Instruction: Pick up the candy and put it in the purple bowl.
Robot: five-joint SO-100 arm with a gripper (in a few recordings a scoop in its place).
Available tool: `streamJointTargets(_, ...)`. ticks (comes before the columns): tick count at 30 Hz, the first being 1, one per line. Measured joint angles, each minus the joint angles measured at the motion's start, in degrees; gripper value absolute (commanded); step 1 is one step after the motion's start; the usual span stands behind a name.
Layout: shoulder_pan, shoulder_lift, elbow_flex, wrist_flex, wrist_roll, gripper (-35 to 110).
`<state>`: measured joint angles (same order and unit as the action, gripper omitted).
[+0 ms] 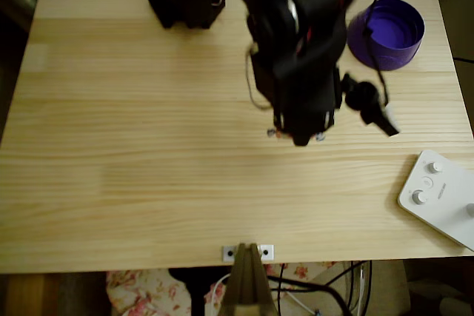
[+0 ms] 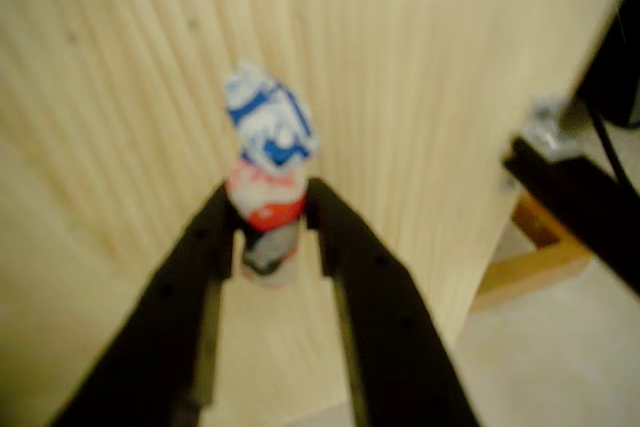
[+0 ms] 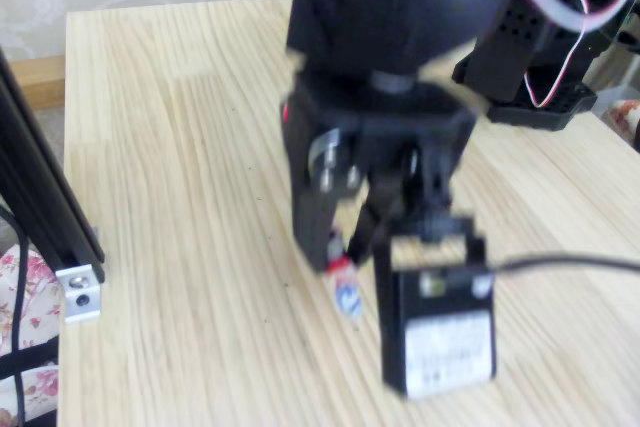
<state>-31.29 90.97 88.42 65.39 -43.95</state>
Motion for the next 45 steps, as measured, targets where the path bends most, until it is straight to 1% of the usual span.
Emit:
streamJointTargets(5, -1.7, 13.7, 3.7, 6.2, 6.7, 0)
streamJointTargets(10, -5.7, 27.7, 11.7, 11.5, 13.4, 0)
streamJointTargets(14, -10.2, 36.3, 14.3, 14.3, 17.9, 0)
streamJointTargets(18, -18.4, 43.0, 14.7, 14.4, 22.5, 0)
streamJointTargets(23, -33.6, 47.0, 14.7, 14.3, 26.0, -1)
streamJointTargets(26, -40.7, 46.2, 14.7, 12.9, 27.3, -1)
streamJointTargets(30, -46.0, 42.8, 14.8, 10.6, 28.6, -1)
streamJointTargets(36, -48.9, 31.6, 10.7, 6.2, 30.6, -1)
streamJointTargets(45, -47.6, 13.0, -1.4, 2.5, 30.2, -1)
